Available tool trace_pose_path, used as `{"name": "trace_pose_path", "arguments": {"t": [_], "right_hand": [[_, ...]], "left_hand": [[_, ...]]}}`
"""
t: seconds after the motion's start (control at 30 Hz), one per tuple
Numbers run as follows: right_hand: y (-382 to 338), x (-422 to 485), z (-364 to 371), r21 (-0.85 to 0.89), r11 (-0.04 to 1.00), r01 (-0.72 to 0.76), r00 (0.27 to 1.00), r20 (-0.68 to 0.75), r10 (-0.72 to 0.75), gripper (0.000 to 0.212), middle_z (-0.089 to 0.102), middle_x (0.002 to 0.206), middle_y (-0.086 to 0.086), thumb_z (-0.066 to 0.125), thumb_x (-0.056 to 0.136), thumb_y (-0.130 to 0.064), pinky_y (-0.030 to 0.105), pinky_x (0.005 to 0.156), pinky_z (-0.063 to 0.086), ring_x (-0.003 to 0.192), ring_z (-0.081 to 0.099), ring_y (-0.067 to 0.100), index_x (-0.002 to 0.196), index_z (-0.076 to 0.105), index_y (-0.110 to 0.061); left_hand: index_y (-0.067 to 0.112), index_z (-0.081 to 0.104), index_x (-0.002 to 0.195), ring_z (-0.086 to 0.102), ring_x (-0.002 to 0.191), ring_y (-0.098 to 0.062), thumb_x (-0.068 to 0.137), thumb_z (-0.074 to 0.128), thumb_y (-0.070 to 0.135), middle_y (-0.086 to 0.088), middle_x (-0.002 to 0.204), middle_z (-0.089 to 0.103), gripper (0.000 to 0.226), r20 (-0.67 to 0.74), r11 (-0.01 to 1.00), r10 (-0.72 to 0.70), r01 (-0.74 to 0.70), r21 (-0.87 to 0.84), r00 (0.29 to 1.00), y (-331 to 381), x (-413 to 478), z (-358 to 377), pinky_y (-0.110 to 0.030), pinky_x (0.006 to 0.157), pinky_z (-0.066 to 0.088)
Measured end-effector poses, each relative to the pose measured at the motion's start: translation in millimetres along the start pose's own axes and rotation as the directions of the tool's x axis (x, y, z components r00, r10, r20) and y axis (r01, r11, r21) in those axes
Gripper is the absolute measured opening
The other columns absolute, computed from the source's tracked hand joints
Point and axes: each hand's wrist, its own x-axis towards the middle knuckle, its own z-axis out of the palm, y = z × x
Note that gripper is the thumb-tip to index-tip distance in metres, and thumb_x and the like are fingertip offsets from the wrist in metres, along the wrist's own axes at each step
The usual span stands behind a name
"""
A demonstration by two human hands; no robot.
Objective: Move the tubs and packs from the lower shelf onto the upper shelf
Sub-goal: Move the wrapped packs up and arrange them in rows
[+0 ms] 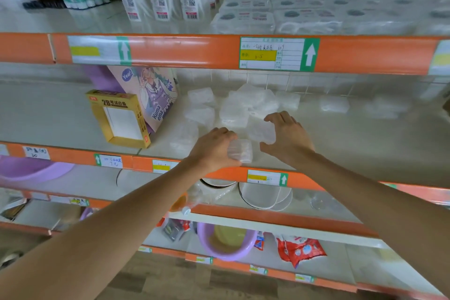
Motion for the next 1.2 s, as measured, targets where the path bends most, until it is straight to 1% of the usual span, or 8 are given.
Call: {"name": "trace_pose_path", "arguments": {"t": [0.2, 0.3, 0.6, 0.73, 0.83, 1.0, 1.1, 1.2], "right_hand": [[-9.0, -51.6, -29.0, 0.017, 1.000, -0.011, 0.999, -0.045, 0.012, 0.064, 0.047, 0.130, 0.003, 0.072, 0.078, -0.034, 0.030, 0.100, 0.036, 0.121, 0.047, 0.023, 0.135, 0.047, -0.018], [-13.7, -80.4, -53.0, 0.003, 1.000, -0.003, 0.998, -0.065, 0.003, 0.063, 0.047, 0.130, 0.000, 0.070, 0.079, -0.035, 0.025, 0.092, 0.035, 0.121, 0.047, 0.021, 0.136, 0.046, -0.021], [-34.0, -147.3, -140.3, -0.069, 0.997, 0.028, 0.988, -0.152, -0.038, 0.060, 0.047, 0.126, -0.006, 0.072, 0.078, -0.039, 0.021, 0.081, 0.031, 0.118, 0.049, 0.017, 0.132, 0.049, -0.026], [-40.1, -167.5, -174.1, -0.101, 0.994, 0.043, 0.973, -0.222, -0.065, 0.059, 0.048, 0.123, -0.009, 0.072, 0.076, -0.042, 0.022, 0.078, 0.033, 0.114, 0.052, 0.016, 0.129, 0.052, -0.028], [-45.0, -175.7, -195.9, -0.112, 0.993, 0.047, 0.964, -0.256, -0.074, 0.057, 0.047, 0.123, -0.011, 0.072, 0.076, -0.044, 0.023, 0.079, 0.038, 0.113, 0.052, 0.013, 0.128, 0.055, -0.028], [-51.1, -172.5, -231.0, -0.098, 0.993, 0.061, 0.949, -0.303, -0.088, 0.056, 0.050, 0.120, -0.008, 0.075, 0.072, -0.041, 0.027, 0.087, 0.045, 0.109, 0.056, 0.018, 0.124, 0.060, -0.027], [-48.7, -160.9, -252.2, -0.101, 0.993, 0.058, 0.934, -0.347, -0.090, 0.058, 0.051, 0.123, -0.005, 0.076, 0.072, -0.039, 0.029, 0.088, 0.045, 0.109, 0.057, 0.021, 0.126, 0.059, -0.026], [-40.5, -143.9, -268.5, -0.084, 0.995, 0.052, 0.924, -0.374, -0.080, 0.059, 0.051, 0.127, -0.006, 0.077, 0.073, -0.039, 0.030, 0.086, 0.046, 0.111, 0.055, 0.020, 0.127, 0.057, -0.026]], "left_hand": [[0.024, 0.050, 0.136, 0.045, 0.126, -0.015, 0.080, 0.072, 0.051, 0.007, 0.133, 0.052, 0.066, -0.022, 0.998, 0.035, -0.034, 0.050, 0.999, 18.5, -35.8, -29.2, -0.027, 0.098, 0.036], [0.026, 0.052, 0.134, 0.047, 0.125, -0.012, 0.081, 0.069, 0.056, 0.010, 0.130, 0.054, 0.064, -0.079, 0.995, 0.082, -0.077, 0.067, 0.993, 33.8, -56.2, -51.9, -0.026, 0.100, 0.036], [0.026, 0.060, 0.125, 0.053, 0.113, -0.009, 0.075, 0.072, 0.060, 0.014, 0.118, 0.060, 0.061, -0.274, 0.964, 0.264, -0.246, 0.101, 0.925, 73.5, -104.1, -121.3, -0.018, 0.096, 0.032], [0.021, 0.070, 0.107, 0.063, 0.097, -0.013, 0.066, 0.072, 0.062, 0.011, 0.102, 0.068, 0.058, -0.360, 0.948, 0.314, -0.307, 0.078, 0.878, 86.9, -119.1, -151.6, -0.021, 0.090, 0.043], [0.021, 0.066, 0.116, 0.059, 0.106, -0.013, 0.070, 0.071, 0.063, 0.009, 0.114, 0.066, 0.063, -0.351, 0.939, 0.344, -0.327, 0.110, 0.871, 97.7, -121.9, -181.2, -0.018, 0.092, 0.036], [0.024, 0.061, 0.126, 0.054, 0.115, -0.012, 0.074, 0.071, 0.065, 0.010, 0.123, 0.061, 0.067, -0.393, 0.941, 0.336, -0.327, 0.091, 0.856, 110.2, -117.5, -230.0, -0.022, 0.094, 0.037], [0.025, 0.060, 0.127, 0.053, 0.114, -0.008, 0.075, 0.069, 0.066, 0.013, 0.121, 0.060, 0.067, -0.419, 0.946, 0.317, -0.316, 0.076, 0.851, 114.4, -106.2, -248.8, -0.022, 0.093, 0.039], [0.026, 0.061, 0.123, 0.055, 0.108, -0.007, 0.067, 0.057, 0.076, 0.015, 0.115, 0.061, 0.075, -0.452, 0.943, 0.319, -0.325, 0.066, 0.833, 120.6, -87.2, -258.9, -0.019, 0.086, 0.038]]}}
